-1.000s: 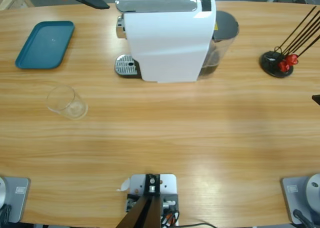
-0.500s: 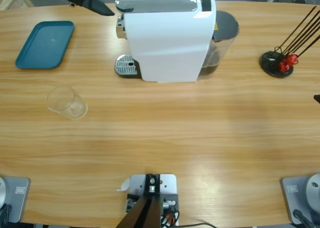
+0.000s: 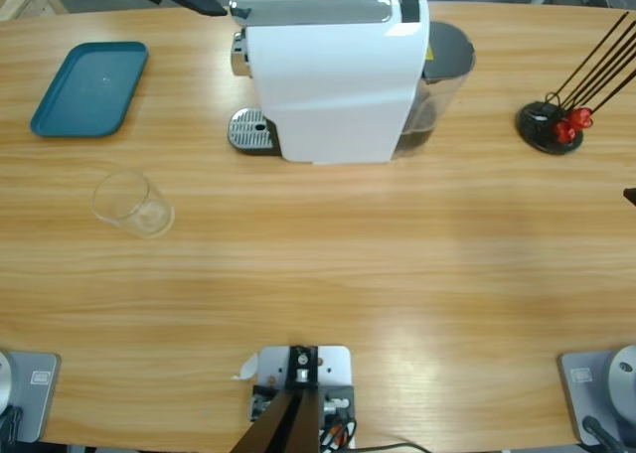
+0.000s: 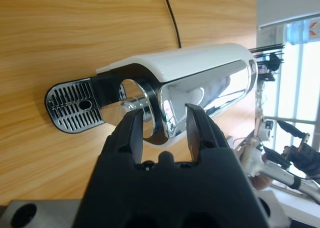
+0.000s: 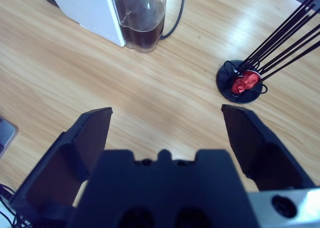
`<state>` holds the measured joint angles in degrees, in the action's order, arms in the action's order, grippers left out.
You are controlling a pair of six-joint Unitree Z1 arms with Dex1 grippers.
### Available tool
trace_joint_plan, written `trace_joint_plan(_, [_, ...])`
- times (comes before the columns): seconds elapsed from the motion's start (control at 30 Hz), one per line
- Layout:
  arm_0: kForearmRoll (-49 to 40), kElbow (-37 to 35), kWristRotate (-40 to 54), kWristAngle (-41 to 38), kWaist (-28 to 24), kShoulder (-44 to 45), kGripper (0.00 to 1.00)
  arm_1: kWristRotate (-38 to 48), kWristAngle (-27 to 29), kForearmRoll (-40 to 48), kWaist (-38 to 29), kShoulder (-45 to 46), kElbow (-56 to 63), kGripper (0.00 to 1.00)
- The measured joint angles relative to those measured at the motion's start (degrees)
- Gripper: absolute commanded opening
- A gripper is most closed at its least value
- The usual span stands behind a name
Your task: Pour coffee
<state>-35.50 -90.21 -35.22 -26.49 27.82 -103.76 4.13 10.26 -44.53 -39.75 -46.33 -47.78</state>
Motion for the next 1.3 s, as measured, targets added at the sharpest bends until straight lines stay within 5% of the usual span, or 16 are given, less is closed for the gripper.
trace_joint_plan(0.37, [-0.1, -0.1, 0.0, 0.3, 0.0, 0.0, 0.175, 0.0, 0.0, 0.0, 0.0, 0.0, 0.0, 1.000])
trace_joint_plan(0.47, [-0.2, -0.1, 0.0, 0.3, 0.0, 0.0, 0.016, 0.0, 0.0, 0.0, 0.0, 0.0, 0.0, 1.000])
trace_joint_plan(1.3, [-0.9, -2.1, 0.0, 0.2, 0.1, 0.0, 0.000, 0.0, 0.0, 0.0, 0.0, 0.0, 0.0, 1.000])
